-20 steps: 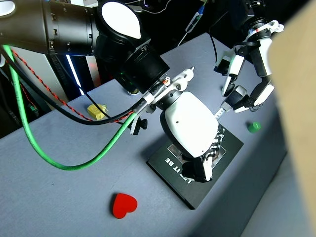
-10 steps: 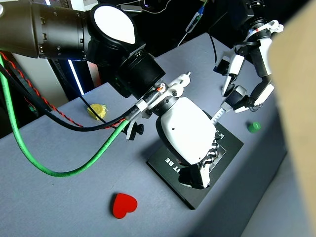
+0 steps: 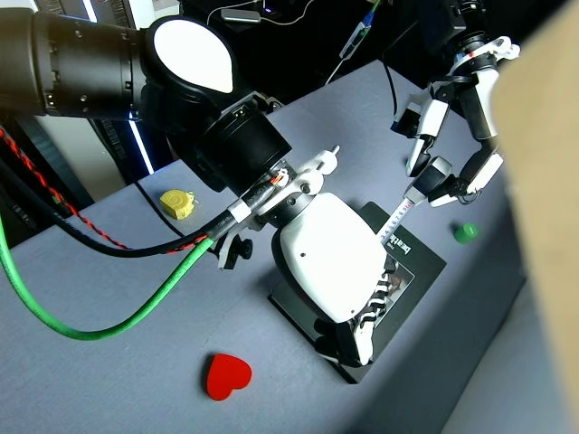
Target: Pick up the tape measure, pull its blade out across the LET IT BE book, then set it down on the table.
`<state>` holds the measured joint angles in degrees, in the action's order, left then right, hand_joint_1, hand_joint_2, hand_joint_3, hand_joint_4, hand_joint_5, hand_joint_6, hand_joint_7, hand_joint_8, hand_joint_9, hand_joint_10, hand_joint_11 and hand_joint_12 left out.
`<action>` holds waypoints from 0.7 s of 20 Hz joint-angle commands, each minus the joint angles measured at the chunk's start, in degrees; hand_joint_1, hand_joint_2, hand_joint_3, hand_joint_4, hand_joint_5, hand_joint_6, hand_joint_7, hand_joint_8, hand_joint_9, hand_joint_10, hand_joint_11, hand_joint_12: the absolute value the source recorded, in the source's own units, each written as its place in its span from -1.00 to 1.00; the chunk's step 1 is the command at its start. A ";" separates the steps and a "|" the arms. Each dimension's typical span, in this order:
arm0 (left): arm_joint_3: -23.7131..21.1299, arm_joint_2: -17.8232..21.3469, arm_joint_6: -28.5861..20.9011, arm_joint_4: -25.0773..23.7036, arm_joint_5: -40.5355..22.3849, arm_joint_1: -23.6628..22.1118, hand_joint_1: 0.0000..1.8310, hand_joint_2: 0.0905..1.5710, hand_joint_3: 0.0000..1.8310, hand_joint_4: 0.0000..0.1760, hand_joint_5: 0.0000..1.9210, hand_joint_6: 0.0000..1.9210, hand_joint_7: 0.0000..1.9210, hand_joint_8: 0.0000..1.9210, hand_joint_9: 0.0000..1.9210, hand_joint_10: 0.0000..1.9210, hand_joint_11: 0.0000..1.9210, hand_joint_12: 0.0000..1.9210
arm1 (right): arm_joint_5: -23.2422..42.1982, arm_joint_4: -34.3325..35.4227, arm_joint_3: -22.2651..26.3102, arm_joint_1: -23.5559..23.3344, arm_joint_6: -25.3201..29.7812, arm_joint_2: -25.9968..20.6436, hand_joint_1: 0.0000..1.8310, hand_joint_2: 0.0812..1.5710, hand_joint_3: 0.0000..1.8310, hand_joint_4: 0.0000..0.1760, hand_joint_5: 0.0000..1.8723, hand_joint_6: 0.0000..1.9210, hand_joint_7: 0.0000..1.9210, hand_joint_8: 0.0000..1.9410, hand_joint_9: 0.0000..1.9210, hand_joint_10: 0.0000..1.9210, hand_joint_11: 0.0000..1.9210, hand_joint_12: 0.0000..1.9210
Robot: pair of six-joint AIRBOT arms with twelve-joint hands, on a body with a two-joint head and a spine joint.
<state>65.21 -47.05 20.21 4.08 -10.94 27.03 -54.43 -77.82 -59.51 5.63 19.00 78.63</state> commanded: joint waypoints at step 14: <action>0.53 0.26 -0.07 0.63 -6.38 -0.33 0.52 0.32 -1.00 -1.00 0.05 -0.29 0.19 -0.27 0.08 0.19 0.10 0.01 | -1.20 -6.30 -1.22 0.64 -1.83 -4.60 0.31 0.49 -1.00 -1.00 -0.21 0.31 -0.02 0.21 -0.19 0.18 -0.37 0.63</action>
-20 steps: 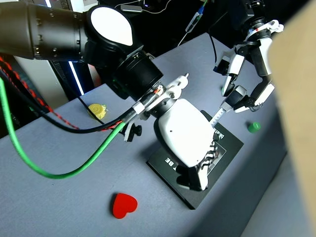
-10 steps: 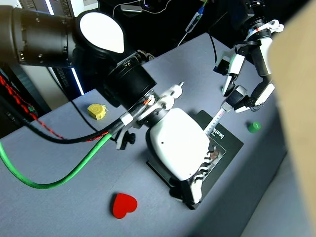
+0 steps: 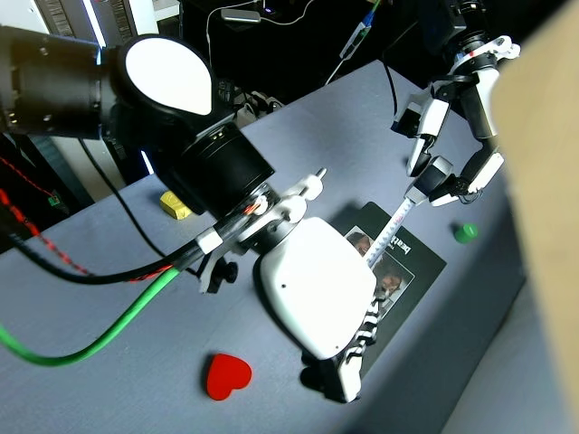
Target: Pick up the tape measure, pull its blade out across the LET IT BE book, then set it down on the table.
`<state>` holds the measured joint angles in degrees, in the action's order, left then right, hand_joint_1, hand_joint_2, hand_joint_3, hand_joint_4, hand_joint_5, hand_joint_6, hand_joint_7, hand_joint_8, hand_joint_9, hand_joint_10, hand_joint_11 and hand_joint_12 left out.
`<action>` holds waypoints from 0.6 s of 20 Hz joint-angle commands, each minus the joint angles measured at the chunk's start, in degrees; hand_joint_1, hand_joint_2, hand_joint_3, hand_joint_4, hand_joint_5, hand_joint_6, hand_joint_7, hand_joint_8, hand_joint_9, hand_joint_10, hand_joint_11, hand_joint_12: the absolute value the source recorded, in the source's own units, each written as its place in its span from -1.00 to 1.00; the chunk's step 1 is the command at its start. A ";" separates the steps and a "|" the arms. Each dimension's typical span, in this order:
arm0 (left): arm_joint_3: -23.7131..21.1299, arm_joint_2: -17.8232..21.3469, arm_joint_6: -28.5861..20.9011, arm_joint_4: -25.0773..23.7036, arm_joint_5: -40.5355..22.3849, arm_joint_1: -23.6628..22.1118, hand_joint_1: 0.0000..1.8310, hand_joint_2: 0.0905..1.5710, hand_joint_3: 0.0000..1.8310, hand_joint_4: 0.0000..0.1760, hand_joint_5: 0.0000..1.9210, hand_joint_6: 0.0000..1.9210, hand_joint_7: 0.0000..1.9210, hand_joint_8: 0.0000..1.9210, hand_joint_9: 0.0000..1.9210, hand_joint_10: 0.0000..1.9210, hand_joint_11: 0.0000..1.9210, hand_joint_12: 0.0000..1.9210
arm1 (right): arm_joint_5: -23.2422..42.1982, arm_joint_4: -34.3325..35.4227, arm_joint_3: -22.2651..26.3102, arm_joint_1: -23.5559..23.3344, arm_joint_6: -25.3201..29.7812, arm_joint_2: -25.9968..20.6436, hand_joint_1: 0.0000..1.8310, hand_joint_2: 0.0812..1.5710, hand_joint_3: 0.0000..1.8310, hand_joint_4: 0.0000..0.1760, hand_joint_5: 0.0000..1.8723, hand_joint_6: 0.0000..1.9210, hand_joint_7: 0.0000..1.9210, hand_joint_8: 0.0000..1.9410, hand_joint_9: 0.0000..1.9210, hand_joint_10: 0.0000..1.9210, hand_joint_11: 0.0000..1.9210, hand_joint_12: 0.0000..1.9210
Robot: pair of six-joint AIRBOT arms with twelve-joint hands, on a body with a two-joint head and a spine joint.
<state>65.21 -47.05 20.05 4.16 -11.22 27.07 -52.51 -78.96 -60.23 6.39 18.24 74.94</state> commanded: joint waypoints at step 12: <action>0.45 0.27 0.09 0.52 -6.18 -0.30 0.52 0.31 -1.00 -1.00 0.09 -0.39 0.18 -0.25 0.07 0.21 0.11 -0.02 | -1.87 -5.30 -2.19 0.01 -1.73 -2.77 0.32 0.49 -1.00 -1.00 -0.22 0.30 -0.01 0.22 -0.20 0.19 -0.39 0.63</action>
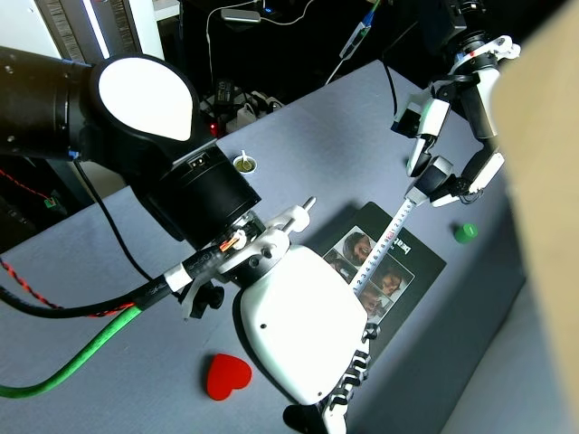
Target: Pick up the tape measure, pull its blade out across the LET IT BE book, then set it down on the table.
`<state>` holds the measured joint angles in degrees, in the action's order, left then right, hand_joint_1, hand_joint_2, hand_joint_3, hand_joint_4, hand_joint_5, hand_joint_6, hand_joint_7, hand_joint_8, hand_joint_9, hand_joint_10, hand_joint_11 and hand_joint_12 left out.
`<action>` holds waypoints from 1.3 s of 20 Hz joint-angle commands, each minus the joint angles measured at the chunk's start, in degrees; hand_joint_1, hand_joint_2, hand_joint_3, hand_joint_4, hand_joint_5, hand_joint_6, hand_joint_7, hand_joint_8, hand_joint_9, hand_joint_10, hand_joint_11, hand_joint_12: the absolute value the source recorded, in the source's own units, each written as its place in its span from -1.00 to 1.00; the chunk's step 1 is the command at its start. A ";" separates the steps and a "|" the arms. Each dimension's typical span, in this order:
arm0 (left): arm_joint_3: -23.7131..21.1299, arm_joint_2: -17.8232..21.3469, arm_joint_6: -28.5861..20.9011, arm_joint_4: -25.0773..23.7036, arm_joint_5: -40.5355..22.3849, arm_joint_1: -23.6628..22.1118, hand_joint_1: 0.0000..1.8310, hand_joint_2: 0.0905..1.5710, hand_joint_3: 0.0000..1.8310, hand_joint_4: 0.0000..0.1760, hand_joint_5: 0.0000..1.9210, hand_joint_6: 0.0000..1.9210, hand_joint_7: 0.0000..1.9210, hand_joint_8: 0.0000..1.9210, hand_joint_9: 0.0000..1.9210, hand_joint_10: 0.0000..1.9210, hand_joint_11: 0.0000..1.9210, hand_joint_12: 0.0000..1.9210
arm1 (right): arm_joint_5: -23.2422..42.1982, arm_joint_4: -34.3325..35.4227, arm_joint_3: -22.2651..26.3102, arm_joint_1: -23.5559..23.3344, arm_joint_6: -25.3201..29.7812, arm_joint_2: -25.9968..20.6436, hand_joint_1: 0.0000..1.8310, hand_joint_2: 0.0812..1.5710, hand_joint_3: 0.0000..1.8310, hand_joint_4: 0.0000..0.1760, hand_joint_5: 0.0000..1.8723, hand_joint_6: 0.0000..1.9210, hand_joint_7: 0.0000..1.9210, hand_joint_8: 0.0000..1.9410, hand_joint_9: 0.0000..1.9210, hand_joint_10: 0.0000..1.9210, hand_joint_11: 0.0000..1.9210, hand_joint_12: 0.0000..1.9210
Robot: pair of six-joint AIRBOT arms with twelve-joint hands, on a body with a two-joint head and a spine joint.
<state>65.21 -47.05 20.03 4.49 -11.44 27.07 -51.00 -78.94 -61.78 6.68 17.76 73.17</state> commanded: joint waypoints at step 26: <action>0.32 0.49 0.11 -0.55 -6.19 0.55 0.52 0.33 -1.00 -1.00 0.01 -0.27 0.17 -0.22 0.05 0.23 0.11 0.00 | -3.08 -5.64 -0.82 0.15 -1.50 -0.76 -0.06 0.43 -1.00 -1.00 -0.24 -0.81 -0.26 -0.70 -0.47 -0.17 -0.67 0.44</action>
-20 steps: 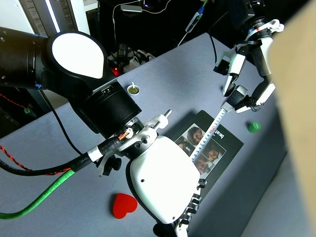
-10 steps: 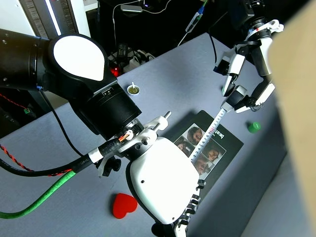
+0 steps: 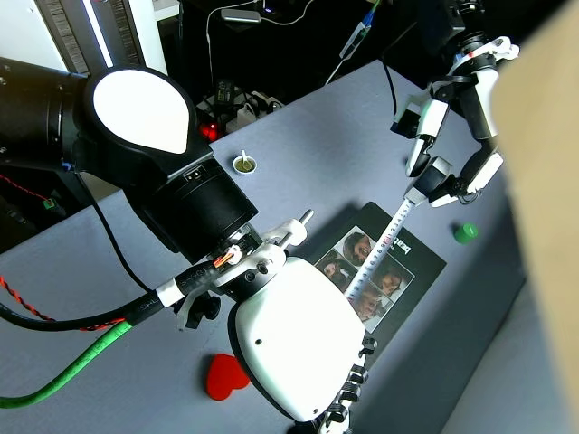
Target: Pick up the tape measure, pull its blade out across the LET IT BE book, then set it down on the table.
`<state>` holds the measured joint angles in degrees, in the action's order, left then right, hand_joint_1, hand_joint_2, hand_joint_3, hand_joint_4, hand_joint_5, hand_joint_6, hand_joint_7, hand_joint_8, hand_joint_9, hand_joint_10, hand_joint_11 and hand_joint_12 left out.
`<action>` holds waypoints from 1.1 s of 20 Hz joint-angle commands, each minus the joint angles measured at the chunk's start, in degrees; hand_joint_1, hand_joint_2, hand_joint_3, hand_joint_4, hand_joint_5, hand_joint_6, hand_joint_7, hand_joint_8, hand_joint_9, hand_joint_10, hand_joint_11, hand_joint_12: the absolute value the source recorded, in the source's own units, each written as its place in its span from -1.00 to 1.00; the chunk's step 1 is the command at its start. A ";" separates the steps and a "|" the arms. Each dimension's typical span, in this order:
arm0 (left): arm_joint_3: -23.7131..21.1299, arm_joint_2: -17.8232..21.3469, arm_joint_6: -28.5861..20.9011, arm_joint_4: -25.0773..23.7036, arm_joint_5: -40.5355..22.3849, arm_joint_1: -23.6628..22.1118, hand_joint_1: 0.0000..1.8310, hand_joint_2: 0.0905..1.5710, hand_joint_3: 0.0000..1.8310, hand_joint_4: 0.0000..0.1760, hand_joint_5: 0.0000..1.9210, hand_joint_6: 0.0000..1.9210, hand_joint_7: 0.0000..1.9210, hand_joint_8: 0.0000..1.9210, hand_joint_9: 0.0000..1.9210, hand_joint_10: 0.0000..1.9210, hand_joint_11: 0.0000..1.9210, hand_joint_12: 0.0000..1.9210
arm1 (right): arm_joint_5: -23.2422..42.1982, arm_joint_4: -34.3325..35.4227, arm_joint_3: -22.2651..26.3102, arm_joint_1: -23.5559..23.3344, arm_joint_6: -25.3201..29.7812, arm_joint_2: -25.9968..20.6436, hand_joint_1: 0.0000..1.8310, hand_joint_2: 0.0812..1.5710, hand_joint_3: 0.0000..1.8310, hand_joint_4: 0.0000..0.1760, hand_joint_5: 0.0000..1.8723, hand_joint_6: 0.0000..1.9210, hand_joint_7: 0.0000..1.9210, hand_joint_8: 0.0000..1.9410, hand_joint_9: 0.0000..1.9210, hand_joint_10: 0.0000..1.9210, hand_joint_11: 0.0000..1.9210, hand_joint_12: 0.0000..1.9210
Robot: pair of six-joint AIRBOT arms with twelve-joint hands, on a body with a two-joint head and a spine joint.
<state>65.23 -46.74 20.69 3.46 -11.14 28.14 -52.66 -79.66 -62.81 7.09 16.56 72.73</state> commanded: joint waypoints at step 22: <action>11.42 -5.71 -25.02 -18.08 -19.67 11.65 0.52 0.32 -1.00 -1.00 0.04 -0.30 0.18 -0.25 0.05 0.23 0.10 -0.01 | -2.51 -4.89 14.79 -0.70 -1.69 -2.17 -0.08 0.42 -1.00 -1.00 -0.20 -1.00 -0.17 -0.94 -0.46 -0.27 -0.69 0.38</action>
<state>76.77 -52.58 -3.57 -16.21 -23.59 40.62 -53.76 -79.24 -47.92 7.33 15.16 70.96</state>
